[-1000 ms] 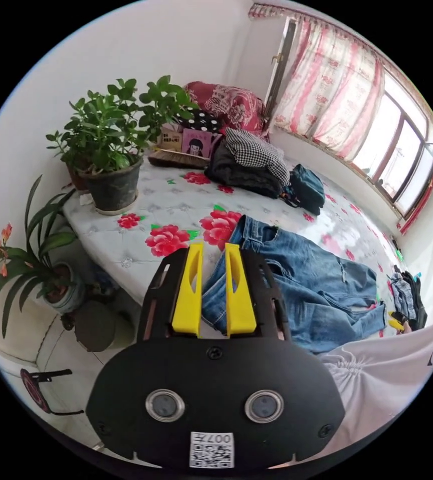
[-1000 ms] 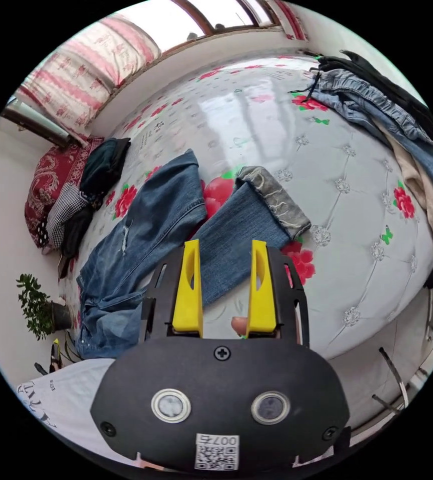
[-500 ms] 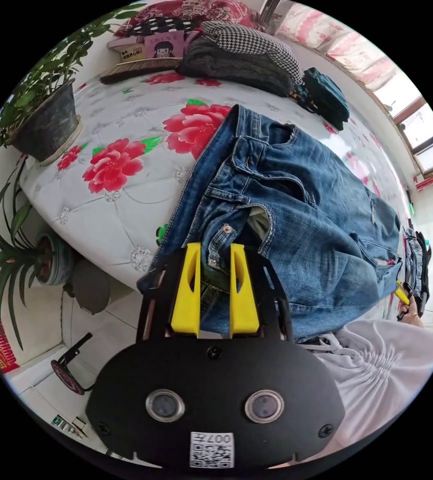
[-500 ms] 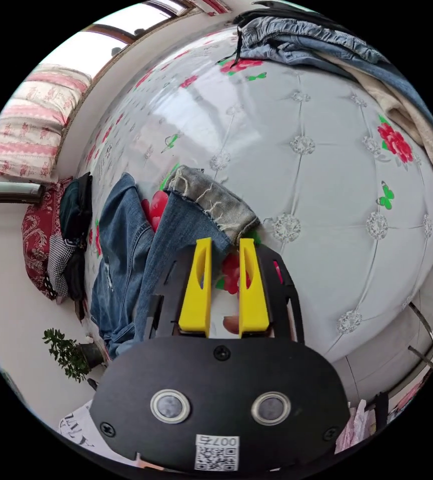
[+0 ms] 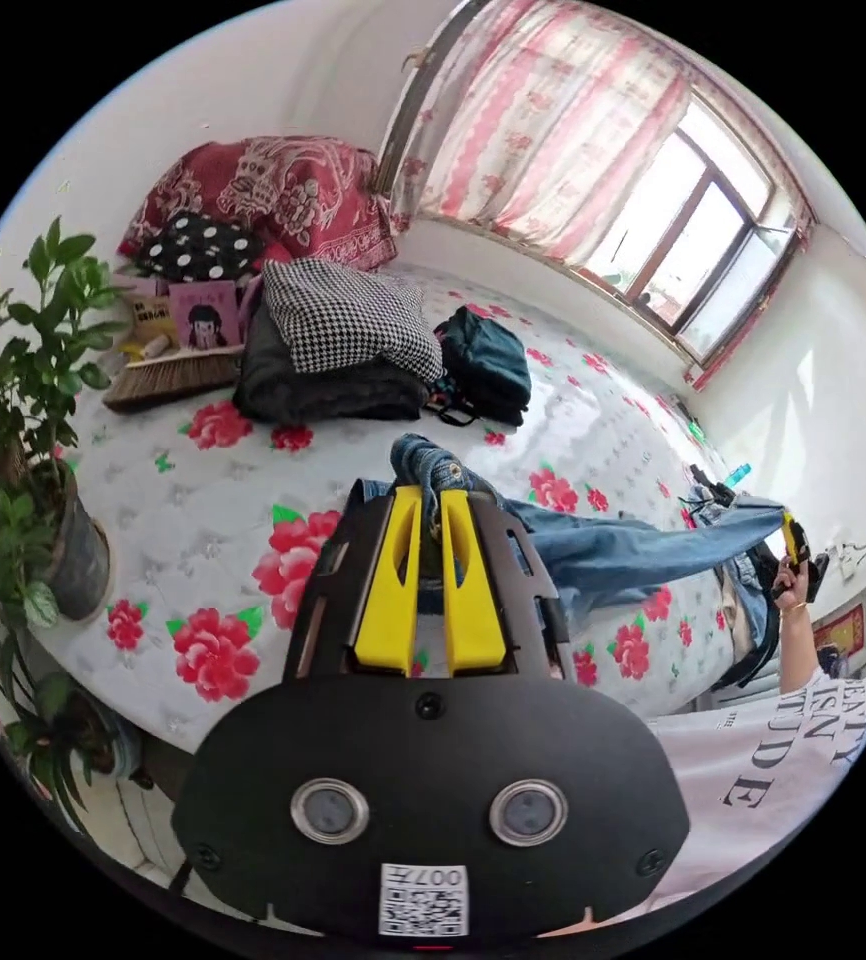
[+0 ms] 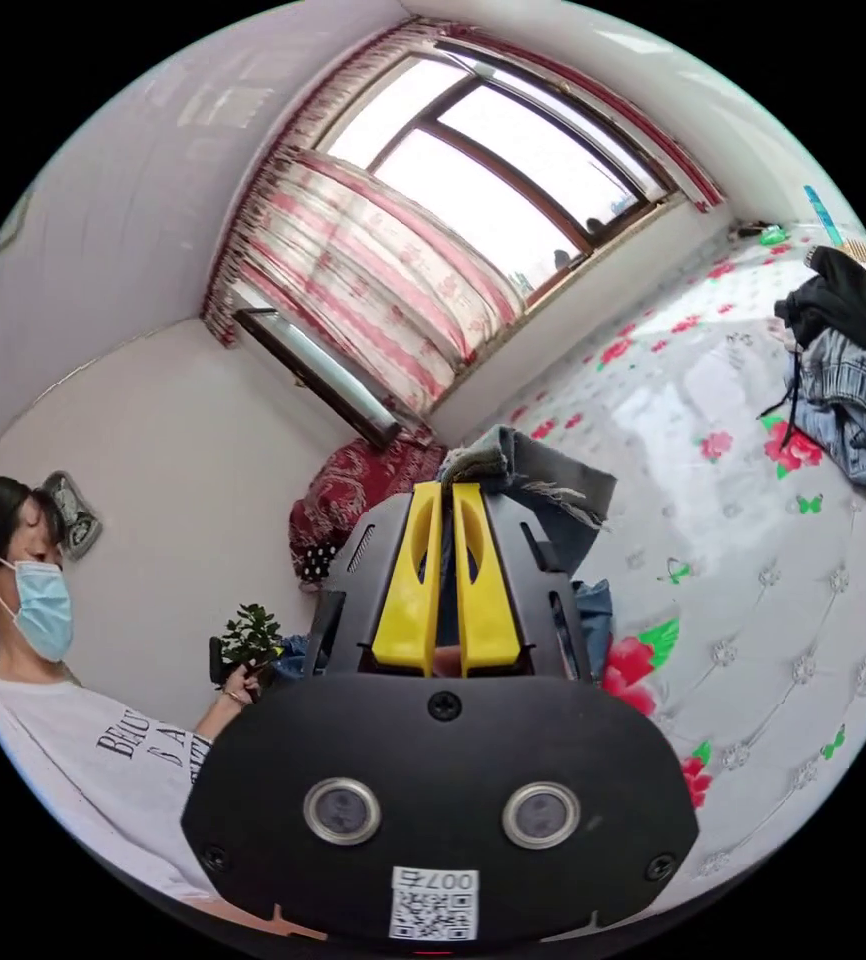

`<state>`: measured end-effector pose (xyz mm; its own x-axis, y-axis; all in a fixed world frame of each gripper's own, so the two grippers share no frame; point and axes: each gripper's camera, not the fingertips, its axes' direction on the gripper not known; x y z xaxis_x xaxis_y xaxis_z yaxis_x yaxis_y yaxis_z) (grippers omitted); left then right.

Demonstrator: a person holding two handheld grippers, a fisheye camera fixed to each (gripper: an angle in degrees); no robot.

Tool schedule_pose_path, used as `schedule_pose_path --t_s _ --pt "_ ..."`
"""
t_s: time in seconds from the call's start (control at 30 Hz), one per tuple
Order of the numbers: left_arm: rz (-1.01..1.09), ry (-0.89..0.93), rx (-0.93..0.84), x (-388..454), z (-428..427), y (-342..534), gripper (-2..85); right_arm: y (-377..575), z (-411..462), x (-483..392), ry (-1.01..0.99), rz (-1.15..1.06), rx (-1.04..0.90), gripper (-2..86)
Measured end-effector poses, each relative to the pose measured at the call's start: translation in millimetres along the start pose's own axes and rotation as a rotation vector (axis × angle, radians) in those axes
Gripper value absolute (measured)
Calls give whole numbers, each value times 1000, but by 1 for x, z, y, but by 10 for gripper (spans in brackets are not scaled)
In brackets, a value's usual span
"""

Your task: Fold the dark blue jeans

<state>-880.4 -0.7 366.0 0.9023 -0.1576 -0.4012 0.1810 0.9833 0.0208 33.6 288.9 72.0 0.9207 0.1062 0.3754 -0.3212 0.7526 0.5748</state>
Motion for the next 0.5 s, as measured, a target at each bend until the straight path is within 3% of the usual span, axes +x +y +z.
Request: schedule_pose_path --t_s 0.07,0.17,0.33,0.4,0.5 --pt "-23 -34 -52 -11 -1 22 25 15 -28 7 5 27 -4 -2" --pt "-163 -8 -206 -40 29 72 32 75 -49 47 186 165 -138 -1" --pt "-341 -51 -455 -66 79 145 36 236 -60 151 359 608 -347 -1" --pt "-305 -36 -439 -60 72 146 35 262 -64 153 425 638 -403 0" --pt "-224 -9 -420 -50 50 127 35 253 -78 119 474 514 -453 2"
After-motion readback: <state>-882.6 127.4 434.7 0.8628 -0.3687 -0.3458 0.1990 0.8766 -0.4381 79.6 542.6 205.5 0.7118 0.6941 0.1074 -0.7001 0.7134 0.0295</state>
